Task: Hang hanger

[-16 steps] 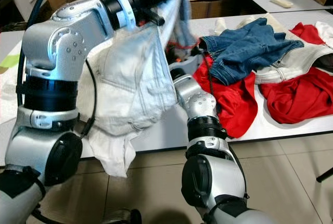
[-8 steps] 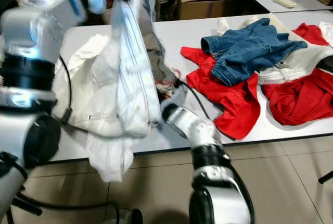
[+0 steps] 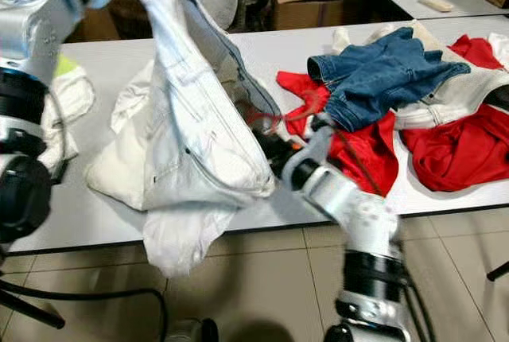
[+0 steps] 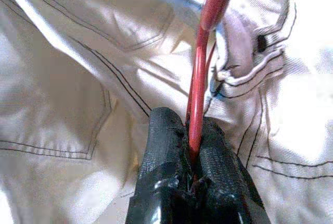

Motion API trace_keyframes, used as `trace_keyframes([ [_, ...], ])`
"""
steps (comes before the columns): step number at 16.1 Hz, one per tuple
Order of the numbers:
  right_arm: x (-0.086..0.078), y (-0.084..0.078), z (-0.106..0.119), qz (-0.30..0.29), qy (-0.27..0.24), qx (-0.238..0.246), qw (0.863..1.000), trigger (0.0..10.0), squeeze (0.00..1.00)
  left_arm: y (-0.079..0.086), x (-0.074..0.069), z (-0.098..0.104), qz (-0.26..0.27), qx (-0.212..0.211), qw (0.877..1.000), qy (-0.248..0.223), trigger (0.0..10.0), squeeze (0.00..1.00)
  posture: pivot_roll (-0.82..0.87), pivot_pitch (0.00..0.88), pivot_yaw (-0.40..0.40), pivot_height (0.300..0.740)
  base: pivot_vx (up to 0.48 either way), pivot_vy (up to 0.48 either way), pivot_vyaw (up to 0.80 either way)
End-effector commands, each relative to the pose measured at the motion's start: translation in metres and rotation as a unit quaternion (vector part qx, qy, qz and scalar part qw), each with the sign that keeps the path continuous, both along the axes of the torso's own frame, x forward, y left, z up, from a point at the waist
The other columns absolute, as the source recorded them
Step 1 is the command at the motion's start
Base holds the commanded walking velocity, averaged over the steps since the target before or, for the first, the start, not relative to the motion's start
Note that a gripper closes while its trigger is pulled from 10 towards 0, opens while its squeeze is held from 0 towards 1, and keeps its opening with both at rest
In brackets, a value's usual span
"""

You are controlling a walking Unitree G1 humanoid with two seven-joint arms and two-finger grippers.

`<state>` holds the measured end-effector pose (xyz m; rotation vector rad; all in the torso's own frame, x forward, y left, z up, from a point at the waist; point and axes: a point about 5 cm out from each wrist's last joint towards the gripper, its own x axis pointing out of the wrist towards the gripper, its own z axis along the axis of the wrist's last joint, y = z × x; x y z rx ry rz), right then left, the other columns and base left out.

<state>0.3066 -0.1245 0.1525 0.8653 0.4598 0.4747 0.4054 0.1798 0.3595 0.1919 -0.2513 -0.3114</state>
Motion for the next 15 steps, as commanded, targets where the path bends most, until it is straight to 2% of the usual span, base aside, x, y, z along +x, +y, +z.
trace_keyframes([
  [1,-0.007,-0.01,-0.012,-0.005,0.03,-0.026,0.999,10.0,0.0,0.023,-0.011,0.042,0.049,-0.006,0.996,-0.08,10.0,0.0,-0.04,0.0,0.111,0.74,0.0,0.0,0.0],
  [2,-0.007,-0.011,-0.011,-0.005,0.027,-0.036,0.999,10.0,0.0,0.032,-0.012,0.043,0.063,0.001,0.994,-0.084,10.0,0.0,-0.04,0.0,0.111,0.74,0.0,0.0,0.0],
  [4,-0.004,-0.007,0.006,0.007,-0.003,-0.027,1.0,10.0,0.0,0.051,-0.01,0.033,0.09,0.017,0.994,-0.061,10.0,0.0,-0.04,0.0,0.107,0.74,0.0,0.0,0.0],
  [6,-0.001,0.005,0.046,0.046,-0.061,0.01,0.997,10.0,0.0,0.078,-0.003,-0.025,0.137,0.085,0.987,0.024,10.0,0.0,-0.04,0.0,0.098,0.74,0.0,0.0,0.0],
  [8,0.001,0.009,0.072,0.065,-0.096,0.038,0.992,10.0,0.0,0.094,-0.005,-0.071,0.167,0.118,0.975,0.087,10.0,0.0,-0.04,0.0,0.087,0.74,0.0,0.0,0.0],
  [9,0.001,0.009,0.072,0.065,-0.096,0.038,0.992,10.0,0.0,0.094,-0.005,-0.071,0.167,0.118,0.975,0.087,10.0,0.0,-0.04,0.0,0.087,0.74,0.0,0.0,0.0],
  [10,0.005,0.013,0.099,0.081,-0.131,0.066,0.986,10.0,0.0,0.101,-0.01,-0.116,0.168,0.147,0.964,0.146,10.0,0.0,-0.05,0.0,0.082,0.74,0.0,0.0,0.0],
  [12,0.008,0.02,0.133,0.099,-0.165,0.108,0.975,10.0,0.0,0.098,-0.02,-0.166,0.139,0.162,0.955,0.206,10.0,0.0,-0.06,0.0,0.079,0.74,0.0,0.0,0.0],
  [13,0.009,0.021,0.139,0.102,-0.171,0.114,0.973,10.0,0.0,0.097,-0.022,-0.175,0.13,0.163,0.954,0.215,10.0,0.0,-0.06,0.0,0.079,0.74,0.0,0.0,0.0],
  [15,0.014,0.022,0.163,0.096,-0.195,0.132,0.967,10.0,0.0,0.08,-0.03,-0.205,0.079,0.138,0.957,0.241,10.0,0.0,-0.07,0.0,0.073,0.74,0.0,0.0,0.0],
])
